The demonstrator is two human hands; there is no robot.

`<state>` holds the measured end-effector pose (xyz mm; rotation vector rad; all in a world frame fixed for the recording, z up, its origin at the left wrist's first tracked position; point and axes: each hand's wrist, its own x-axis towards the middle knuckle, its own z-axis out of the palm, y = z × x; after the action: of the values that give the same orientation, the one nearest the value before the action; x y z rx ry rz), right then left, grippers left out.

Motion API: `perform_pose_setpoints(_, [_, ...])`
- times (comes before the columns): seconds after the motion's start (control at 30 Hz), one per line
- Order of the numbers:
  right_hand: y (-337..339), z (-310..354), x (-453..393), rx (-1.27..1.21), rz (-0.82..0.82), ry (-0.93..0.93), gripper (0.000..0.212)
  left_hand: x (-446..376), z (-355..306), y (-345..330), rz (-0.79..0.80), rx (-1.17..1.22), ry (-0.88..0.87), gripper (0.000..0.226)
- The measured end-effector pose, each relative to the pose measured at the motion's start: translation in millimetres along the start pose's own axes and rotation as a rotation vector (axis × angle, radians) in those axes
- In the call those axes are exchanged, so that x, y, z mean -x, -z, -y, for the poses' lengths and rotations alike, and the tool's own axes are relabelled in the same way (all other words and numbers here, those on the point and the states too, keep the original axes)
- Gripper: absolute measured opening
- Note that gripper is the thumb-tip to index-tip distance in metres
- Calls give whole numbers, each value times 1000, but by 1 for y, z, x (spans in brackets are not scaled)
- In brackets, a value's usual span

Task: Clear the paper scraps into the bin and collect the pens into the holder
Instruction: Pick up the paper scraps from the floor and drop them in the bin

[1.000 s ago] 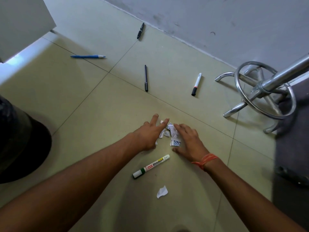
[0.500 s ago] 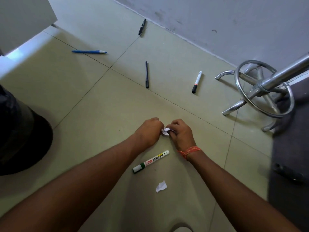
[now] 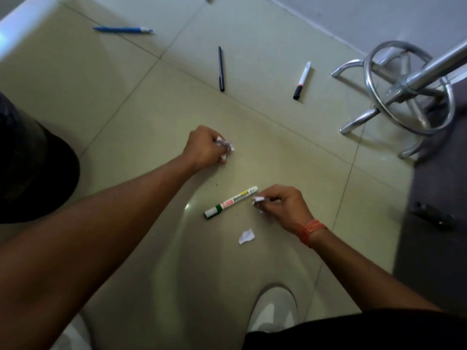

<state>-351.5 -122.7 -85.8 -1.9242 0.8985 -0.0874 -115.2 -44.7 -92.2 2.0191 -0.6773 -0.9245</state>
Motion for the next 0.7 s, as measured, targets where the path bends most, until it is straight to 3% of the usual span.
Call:
perform_pose_setpoints(0.13, [-19, -19, 47, 195, 171, 127, 12, 0, -4, -8, -6, -1, 50, 12])
perform_pose_setpoints(0.33, [-36, -21, 70, 393, 202, 264, 20, 1, -15, -18, 34, -1, 49, 23])
perform_pose_setpoints(0.47, [-47, -18, 68, 555, 163, 385, 14, 4, -18, -17, 24, -5, 53, 27])
perform_pose_setpoints(0.6, [-51, -12, 65, 585, 186, 480, 17, 5, -14, -14, 0, 5, 52, 25])
perform_pose_setpoints(0.7, [-55, -12, 62, 469, 177, 384, 27, 7, -12, -9, -20, 8, 63, 27])
